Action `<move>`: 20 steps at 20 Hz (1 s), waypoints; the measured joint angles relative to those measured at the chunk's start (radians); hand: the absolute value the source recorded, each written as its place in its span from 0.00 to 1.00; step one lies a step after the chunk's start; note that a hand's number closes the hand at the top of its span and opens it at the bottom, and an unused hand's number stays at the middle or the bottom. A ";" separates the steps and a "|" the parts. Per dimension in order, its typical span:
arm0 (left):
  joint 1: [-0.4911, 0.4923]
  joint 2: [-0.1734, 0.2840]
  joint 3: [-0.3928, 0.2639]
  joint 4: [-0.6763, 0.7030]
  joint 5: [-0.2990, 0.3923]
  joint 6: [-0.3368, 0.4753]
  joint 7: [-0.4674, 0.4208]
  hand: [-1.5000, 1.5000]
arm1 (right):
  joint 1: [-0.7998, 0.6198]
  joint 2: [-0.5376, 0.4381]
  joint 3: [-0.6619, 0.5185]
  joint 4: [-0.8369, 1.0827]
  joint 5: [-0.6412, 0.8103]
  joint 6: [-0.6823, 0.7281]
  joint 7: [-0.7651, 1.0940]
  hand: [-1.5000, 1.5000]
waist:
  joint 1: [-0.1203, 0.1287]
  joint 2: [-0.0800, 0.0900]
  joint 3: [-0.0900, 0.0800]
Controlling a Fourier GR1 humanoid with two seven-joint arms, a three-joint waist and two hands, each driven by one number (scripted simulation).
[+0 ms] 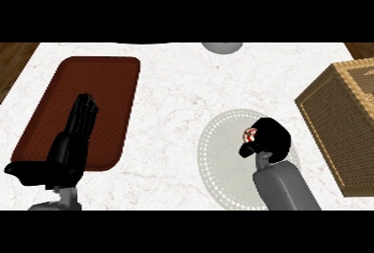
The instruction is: Pick the cupcake from the placemat and place it in the basket
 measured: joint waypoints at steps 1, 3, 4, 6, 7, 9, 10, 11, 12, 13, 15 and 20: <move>0.014 0.001 0.003 -0.013 0.001 -0.005 0.001 0.50 | 0.000 -0.002 0.000 -0.008 0.006 0.009 -0.002 1.00 | 0.000 0.001 0.001; 0.017 0.000 0.003 -0.035 -0.005 -0.007 0.016 0.50 | -0.014 -0.001 0.008 0.016 0.019 0.004 -0.004 1.00 | 0.000 0.000 0.000; 0.014 -0.004 0.006 -0.034 -0.007 -0.007 0.017 0.50 | -0.019 0.000 0.012 0.012 0.021 0.005 -0.003 1.00 | 0.000 0.000 0.000; 0.017 -0.007 0.007 -0.030 -0.007 -0.009 0.012 0.50 | 0.024 -0.022 0.054 -0.022 0.020 0.014 -0.074 1.00 | -0.002 -0.002 0.000; 0.015 -0.007 0.008 -0.027 -0.007 -0.009 0.011 0.50 | 0.049 -0.033 0.093 -0.035 0.022 0.015 -0.130 1.00 | -0.005 -0.004 -0.002; 0.017 -0.012 0.003 -0.024 -0.011 -0.007 0.009 0.50 | 0.096 -0.063 0.180 -0.063 0.028 0.021 -0.257 1.00 | -0.005 -0.009 -0.004; 0.018 -0.012 0.002 -0.025 -0.011 -0.007 0.008 0.50 | 0.119 -0.084 0.228 -0.074 0.035 0.022 -0.324 1.00 | -0.003 -0.012 -0.005; 0.017 -0.017 -0.001 -0.023 -0.014 -0.003 0.009 0.50 | 0.145 -0.103 0.275 -0.092 0.045 0.014 -0.386 1.00 | -0.006 -0.014 -0.006; 0.016 -0.014 0.004 -0.021 -0.014 -0.002 0.009 0.50 | 0.173 -0.127 0.318 -0.113 0.056 0.000 -0.444 1.00 | -0.009 -0.016 -0.006; 0.022 -0.015 0.006 -0.021 -0.014 -0.001 0.006 0.50 | 0.204 -0.159 0.350 -0.142 0.061 -0.022 -0.502 1.00 | -0.013 -0.018 -0.006; 0.032 -0.014 0.011 -0.016 -0.014 0.000 -0.001 0.50 | 0.283 -0.222 0.400 -0.207 0.061 -0.084 -0.610 1.00 | -0.022 -0.018 -0.004; 0.024 -0.009 0.025 -0.016 -0.009 0.001 0.006 0.50 | 0.504 -0.373 0.441 -0.420 -0.037 -0.219 -0.827 1.00 | -0.035 -0.009 0.001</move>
